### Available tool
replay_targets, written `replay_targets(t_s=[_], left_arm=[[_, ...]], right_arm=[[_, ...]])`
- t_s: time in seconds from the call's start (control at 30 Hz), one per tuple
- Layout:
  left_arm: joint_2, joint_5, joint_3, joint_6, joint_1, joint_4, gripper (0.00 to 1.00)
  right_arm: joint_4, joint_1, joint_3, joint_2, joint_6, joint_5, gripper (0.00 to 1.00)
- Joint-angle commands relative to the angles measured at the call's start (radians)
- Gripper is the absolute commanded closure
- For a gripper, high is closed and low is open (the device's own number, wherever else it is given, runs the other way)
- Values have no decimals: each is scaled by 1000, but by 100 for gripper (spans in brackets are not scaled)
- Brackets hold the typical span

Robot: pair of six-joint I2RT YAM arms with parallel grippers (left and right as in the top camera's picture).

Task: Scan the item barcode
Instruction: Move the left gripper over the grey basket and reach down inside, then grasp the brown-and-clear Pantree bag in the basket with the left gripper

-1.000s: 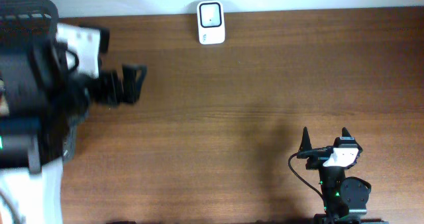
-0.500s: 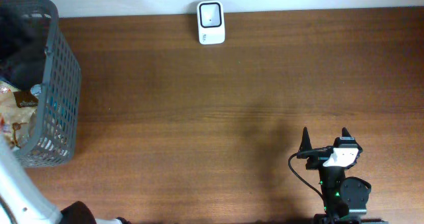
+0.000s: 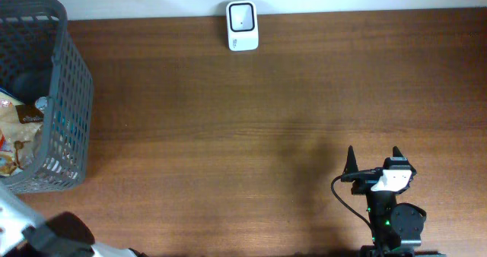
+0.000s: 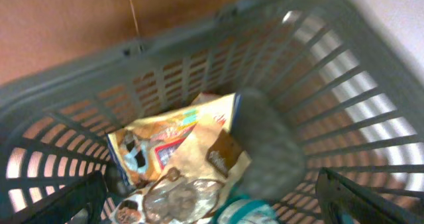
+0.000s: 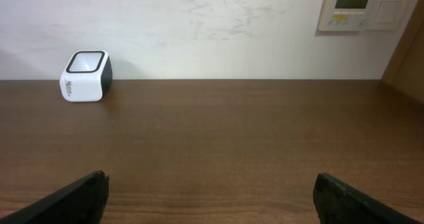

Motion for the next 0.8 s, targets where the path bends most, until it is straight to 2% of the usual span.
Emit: replay_targets(t_s=[0.0,0.27,0.43,0.53,0.77], left_arm=[[90,-39,11,136,3,-20,1],[219,-42,11,480,6,-74,1],[300,-42,11,518,14,-128,0],[347,-41,10,531,13,-137,8],[438,-26,7,550,12,-177,11]], right_arm=[[-6,5,-6,-6,-3,8,2],[-6,5,-6,-6,-3,8,2],[-6,5,-6,-6,-3,9,2],[-6,5,-6,-6,-3,8,1],[-6,5,-6,-6,-3,9,2]])
